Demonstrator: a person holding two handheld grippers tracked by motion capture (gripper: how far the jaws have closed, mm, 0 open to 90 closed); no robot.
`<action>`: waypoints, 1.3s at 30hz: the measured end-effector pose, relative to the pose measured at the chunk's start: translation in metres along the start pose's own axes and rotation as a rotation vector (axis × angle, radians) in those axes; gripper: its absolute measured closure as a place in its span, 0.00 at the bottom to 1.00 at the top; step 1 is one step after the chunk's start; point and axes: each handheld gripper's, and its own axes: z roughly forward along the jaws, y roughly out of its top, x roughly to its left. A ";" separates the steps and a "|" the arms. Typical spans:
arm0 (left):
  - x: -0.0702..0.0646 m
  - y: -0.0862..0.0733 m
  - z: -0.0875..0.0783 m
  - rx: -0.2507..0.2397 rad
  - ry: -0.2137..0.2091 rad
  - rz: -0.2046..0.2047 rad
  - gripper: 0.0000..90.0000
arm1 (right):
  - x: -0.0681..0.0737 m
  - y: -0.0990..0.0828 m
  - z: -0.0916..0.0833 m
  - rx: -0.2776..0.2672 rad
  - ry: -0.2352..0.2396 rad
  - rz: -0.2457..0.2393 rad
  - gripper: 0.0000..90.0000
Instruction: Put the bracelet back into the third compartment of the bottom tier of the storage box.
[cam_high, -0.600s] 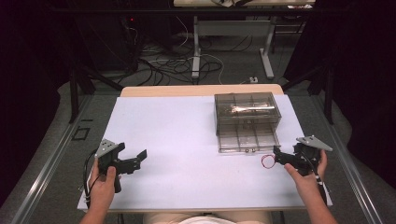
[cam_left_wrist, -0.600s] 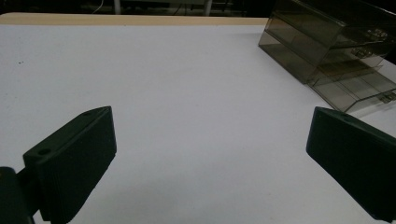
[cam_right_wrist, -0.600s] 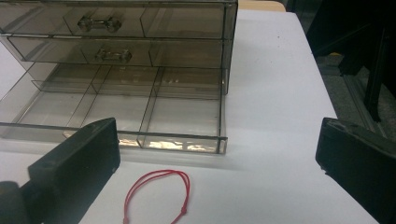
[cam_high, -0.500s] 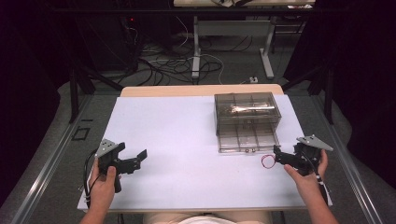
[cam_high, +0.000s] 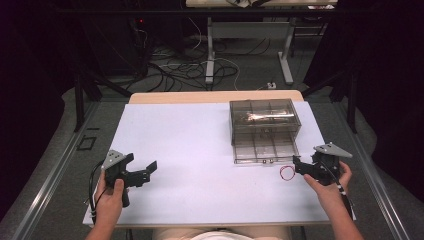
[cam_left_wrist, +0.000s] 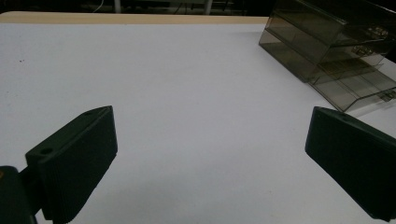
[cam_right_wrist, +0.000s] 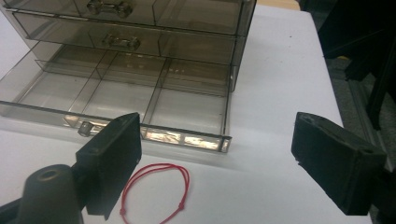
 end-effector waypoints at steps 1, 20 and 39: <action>0.000 0.000 0.000 -0.001 0.002 -0.001 0.03 | 0.000 0.000 0.000 0.002 0.010 -0.001 0.20; -0.003 -0.001 0.000 0.010 -0.008 0.011 0.03 | 0.010 0.005 0.015 0.160 0.076 -0.103 0.35; -0.004 -0.001 0.001 0.020 -0.012 0.011 0.03 | 0.001 0.005 0.025 0.248 0.097 -0.086 0.47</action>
